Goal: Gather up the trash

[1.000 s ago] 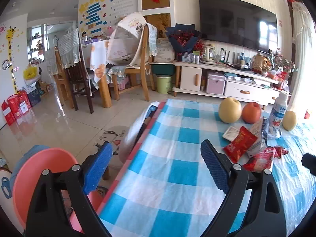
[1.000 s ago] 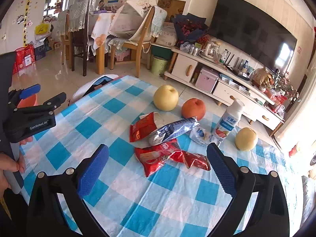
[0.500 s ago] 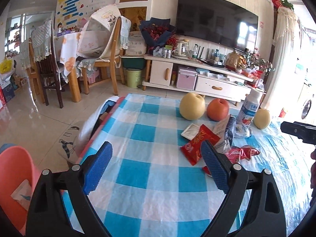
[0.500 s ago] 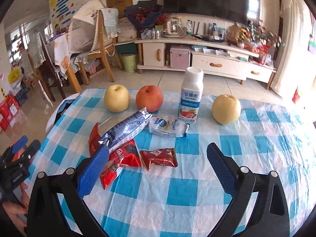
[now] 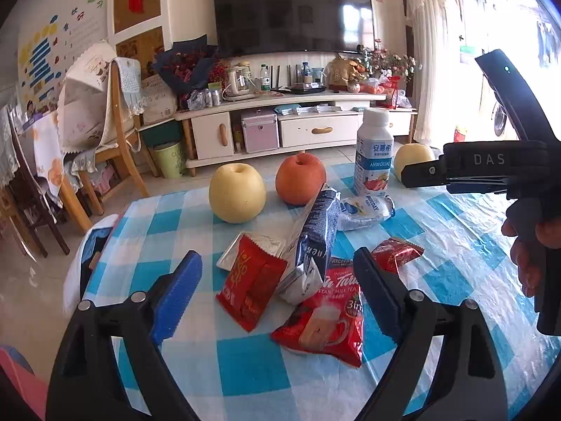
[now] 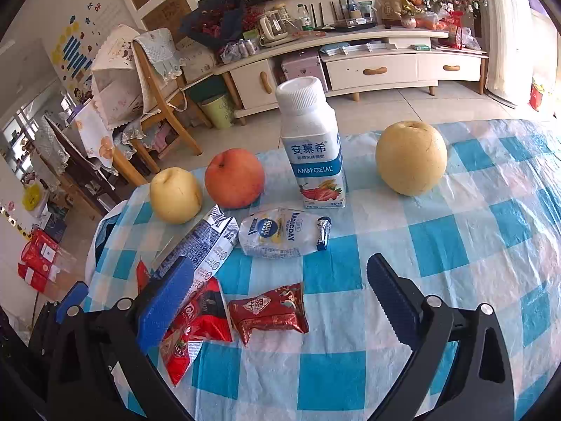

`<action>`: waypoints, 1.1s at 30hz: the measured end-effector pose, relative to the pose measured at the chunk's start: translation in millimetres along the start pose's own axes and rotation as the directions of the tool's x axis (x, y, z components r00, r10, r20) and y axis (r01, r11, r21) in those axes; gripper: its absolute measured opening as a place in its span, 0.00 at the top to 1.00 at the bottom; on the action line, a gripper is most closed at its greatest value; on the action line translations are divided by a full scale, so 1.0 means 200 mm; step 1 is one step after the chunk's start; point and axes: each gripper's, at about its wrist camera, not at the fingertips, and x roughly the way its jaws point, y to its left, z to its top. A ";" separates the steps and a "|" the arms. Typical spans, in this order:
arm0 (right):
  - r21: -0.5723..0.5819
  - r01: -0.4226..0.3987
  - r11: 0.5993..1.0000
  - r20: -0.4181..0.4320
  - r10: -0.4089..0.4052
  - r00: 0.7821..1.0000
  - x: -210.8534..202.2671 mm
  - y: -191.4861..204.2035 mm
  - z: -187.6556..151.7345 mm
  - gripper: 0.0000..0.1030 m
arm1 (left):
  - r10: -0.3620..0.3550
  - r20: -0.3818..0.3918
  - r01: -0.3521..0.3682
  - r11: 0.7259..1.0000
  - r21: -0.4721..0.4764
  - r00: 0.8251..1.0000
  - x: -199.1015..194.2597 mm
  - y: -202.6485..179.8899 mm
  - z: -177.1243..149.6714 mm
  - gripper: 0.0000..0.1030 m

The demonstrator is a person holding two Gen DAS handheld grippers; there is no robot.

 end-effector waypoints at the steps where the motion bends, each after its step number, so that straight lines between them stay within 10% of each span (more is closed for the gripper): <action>1: 0.009 0.002 1.000 -0.008 -0.002 1.000 0.03 -0.02 0.01 0.05 | -0.003 -0.002 0.003 1.000 0.013 1.000 0.03 -0.02 0.01 0.18; 13: -0.003 0.016 1.000 -0.056 -0.016 0.998 0.17 -0.05 0.02 0.05 | -0.040 -0.120 0.046 0.998 0.046 0.992 0.34 -0.09 0.09 0.30; 19: -0.043 0.026 0.999 -0.048 -0.028 0.998 0.15 -0.01 0.02 0.05 | -0.066 -0.195 0.072 0.997 0.025 0.979 0.40 -0.10 0.06 0.61; 33: -0.091 0.028 0.995 -0.050 -0.033 0.998 0.11 0.06 0.00 0.05 | -0.218 -0.266 0.207 0.976 -0.071 0.939 0.14 -0.08 -0.11 0.69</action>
